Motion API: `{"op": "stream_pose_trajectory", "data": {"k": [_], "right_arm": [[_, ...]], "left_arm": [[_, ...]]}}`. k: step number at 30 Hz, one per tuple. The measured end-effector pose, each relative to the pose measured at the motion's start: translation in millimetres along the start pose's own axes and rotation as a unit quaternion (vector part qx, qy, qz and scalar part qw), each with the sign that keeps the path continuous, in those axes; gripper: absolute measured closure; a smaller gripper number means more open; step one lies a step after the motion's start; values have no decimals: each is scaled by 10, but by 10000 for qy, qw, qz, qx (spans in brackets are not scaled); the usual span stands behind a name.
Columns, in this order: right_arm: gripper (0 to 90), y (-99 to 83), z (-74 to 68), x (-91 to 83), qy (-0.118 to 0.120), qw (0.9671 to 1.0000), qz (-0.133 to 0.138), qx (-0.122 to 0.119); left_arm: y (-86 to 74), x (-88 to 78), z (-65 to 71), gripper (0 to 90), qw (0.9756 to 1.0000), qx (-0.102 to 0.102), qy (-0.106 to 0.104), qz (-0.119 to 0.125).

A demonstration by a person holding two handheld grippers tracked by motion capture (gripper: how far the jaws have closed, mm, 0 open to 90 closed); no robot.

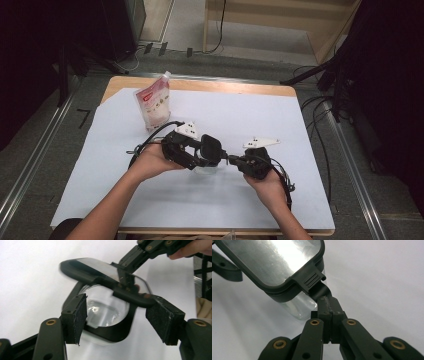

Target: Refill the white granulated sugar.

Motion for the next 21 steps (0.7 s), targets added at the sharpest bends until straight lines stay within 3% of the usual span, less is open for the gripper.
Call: {"op": "stream_pose_trajectory", "data": {"k": [7,14,21], "right_arm": [[900,-2,2,-2,23,10000,1,29],[900,-4,0,-2,31,10000,2,40],[900,-5,-2,0,19,10000,12,35]], "left_arm": [[101,-68,80,556,9997,63,-218,59],[178,-65,149,578,9995,179,-212,123],[243,12,203,632,9998,135,-159,79]]}}
Point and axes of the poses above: each handheld gripper's, and its own axes: x roughly forward along the jaws, y roughly out of its top, z roughly to its right, the point moved 3 cm from there along x, roughly forward along the jaws, and after that the axes turned 12 degrees about y, right-handed, at the moved point
